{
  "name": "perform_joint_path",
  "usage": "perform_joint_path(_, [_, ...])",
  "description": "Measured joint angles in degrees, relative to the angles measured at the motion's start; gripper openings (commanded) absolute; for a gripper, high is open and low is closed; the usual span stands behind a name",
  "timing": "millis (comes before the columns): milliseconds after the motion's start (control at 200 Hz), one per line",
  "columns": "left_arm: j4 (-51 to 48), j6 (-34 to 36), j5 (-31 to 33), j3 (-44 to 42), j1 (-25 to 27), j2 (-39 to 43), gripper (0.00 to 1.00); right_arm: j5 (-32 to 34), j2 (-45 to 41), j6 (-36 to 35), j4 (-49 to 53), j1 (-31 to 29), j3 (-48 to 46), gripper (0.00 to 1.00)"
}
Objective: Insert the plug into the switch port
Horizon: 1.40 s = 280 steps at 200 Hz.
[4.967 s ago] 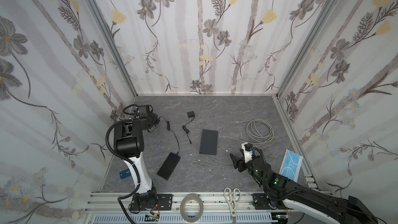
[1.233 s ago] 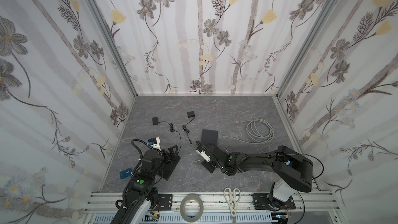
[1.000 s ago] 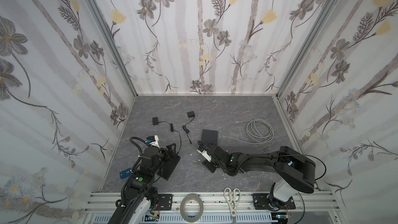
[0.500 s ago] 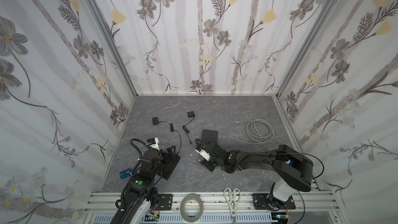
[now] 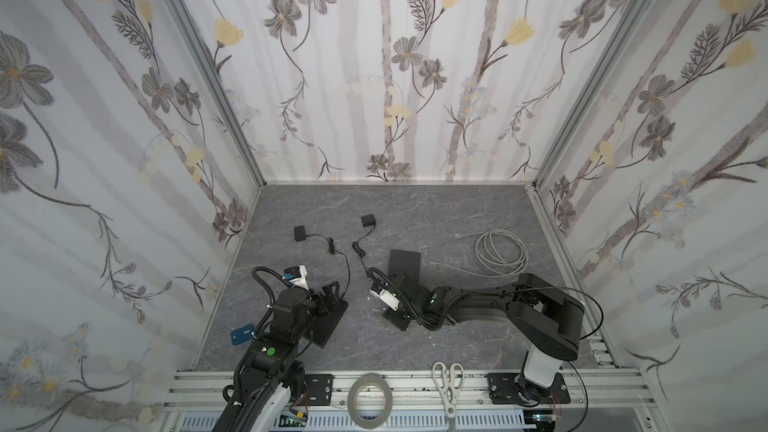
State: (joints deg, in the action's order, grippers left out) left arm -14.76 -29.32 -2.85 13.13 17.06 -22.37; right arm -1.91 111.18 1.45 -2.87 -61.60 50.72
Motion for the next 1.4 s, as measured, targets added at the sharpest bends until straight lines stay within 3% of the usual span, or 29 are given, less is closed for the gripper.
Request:
perform_joint_path(450, [0.0, 0.0, 0.0, 0.0, 0.0, 0.0, 0.89, -1.1, 0.2, 0.6, -2.5, -0.3, -0.8, 0.28])
perform_joint_path(774, [0.0, 0.0, 0.2, 0.0, 0.0, 0.2, 0.89, -2.3, -0.7, 1.5, -4.9, -0.5, -2.8, 0.07])
perform_joint_path(1219, [-0.1, -0.3, 1.4, 0.3, 0.0, -2.2, 0.89, 2.8, -17.6, 0.6, -13.7, -0.6, -19.2, 0.02])
perform_joint_path(1314, [-0.5, -2.0, 2.0, 1.1, 0.0, -3.7, 0.99, 4.4, -21.8, -0.1, -14.6, -0.7, -22.0, 0.02])
perform_joint_path(1399, [-0.8, -6.5, 3.0, 1.2, 0.1, -5.9, 1.0, 5.5, -24.1, -0.6, -15.1, -0.9, -22.3, 0.02])
